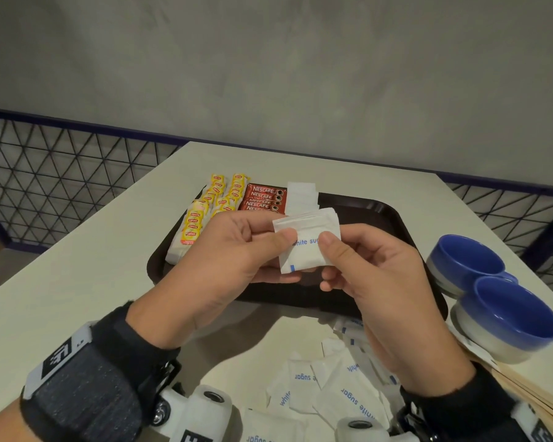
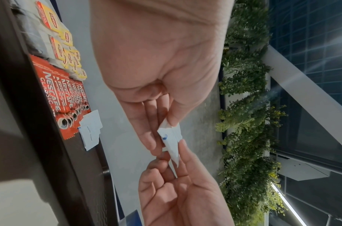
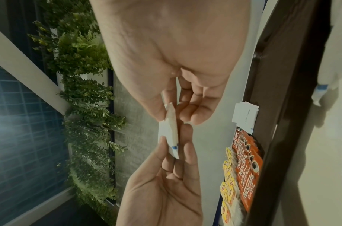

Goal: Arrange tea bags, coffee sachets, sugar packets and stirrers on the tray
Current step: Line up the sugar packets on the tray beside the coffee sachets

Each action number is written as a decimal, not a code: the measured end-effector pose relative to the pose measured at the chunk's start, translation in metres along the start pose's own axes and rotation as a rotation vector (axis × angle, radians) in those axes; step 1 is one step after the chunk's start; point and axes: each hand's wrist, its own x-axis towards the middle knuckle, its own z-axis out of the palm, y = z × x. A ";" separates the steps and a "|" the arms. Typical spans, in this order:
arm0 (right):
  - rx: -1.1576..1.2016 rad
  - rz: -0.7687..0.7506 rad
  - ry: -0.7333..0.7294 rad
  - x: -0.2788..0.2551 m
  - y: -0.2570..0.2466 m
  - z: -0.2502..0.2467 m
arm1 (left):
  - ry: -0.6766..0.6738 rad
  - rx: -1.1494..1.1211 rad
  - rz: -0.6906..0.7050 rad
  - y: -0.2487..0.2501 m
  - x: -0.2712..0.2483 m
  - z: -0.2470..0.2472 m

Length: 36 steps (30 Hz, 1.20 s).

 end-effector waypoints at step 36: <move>-0.653 0.539 -0.099 0.149 0.029 -0.001 | 0.376 -0.161 0.179 0.036 0.009 -0.051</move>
